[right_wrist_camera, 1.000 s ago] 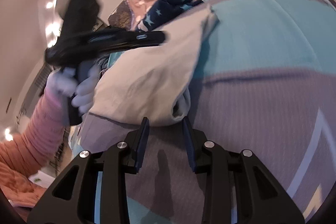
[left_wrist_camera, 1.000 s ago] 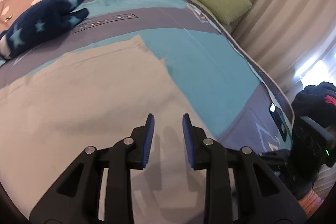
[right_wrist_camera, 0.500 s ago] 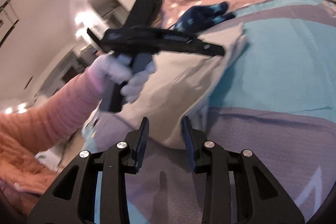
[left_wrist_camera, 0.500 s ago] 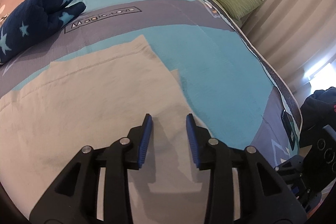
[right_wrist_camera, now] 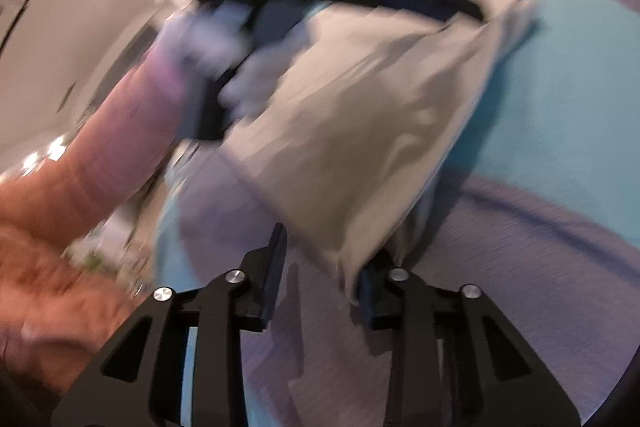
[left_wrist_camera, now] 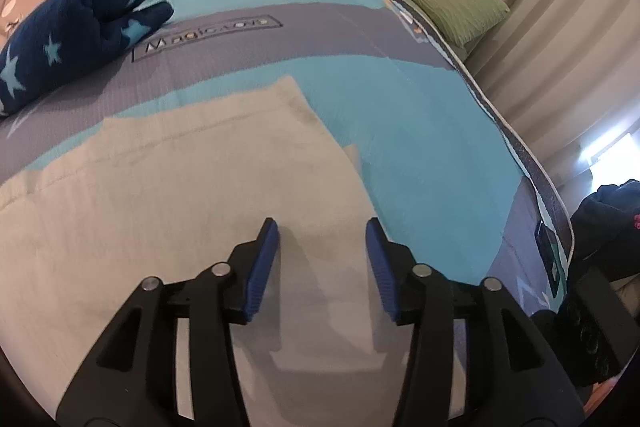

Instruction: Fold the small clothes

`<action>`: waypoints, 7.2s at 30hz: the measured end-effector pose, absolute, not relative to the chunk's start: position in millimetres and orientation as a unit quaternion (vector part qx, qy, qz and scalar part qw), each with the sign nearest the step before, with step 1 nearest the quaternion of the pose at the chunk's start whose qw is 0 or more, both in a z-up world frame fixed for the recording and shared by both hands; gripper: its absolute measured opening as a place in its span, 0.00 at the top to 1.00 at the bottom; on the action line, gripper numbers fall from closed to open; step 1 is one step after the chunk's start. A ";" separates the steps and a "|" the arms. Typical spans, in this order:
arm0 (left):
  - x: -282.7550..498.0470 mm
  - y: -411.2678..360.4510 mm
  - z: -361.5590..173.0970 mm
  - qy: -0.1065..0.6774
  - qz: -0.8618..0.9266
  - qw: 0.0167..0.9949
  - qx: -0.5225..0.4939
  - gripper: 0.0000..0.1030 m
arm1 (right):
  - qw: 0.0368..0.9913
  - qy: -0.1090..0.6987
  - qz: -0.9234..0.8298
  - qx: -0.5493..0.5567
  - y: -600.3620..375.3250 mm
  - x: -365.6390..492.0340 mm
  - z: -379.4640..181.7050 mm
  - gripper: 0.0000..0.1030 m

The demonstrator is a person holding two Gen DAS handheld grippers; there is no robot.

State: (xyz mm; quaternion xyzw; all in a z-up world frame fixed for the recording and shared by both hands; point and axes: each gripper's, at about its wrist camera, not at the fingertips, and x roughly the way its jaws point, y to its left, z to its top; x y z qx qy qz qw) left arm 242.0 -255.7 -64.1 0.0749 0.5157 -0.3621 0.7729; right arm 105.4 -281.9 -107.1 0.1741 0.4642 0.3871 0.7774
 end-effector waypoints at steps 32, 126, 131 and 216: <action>236.9 -313.7 -82.1 0.469 -0.339 0.804 0.135 0.81 | 0.797 0.454 0.275 0.289 -322.4 59.0 -115.7 0.93; 119.8 222.5 -119.3 0.469 -0.341 0.787 -0.213 1.00 | 0.820 0.565 0.073 -0.059 132.5 439.3 -70.5 0.97; 116.7 238.8 -117.4 0.437 -0.336 0.796 -0.251 0.93 | 0.824 0.557 0.097 -0.032 133.0 437.2 -74.1 0.95; 60.6 187.5 -118.4 0.419 -0.227 0.785 -0.396 0.97 | 0.805 0.343 -0.040 0.483 -338.7 14.8 -100.5 0.96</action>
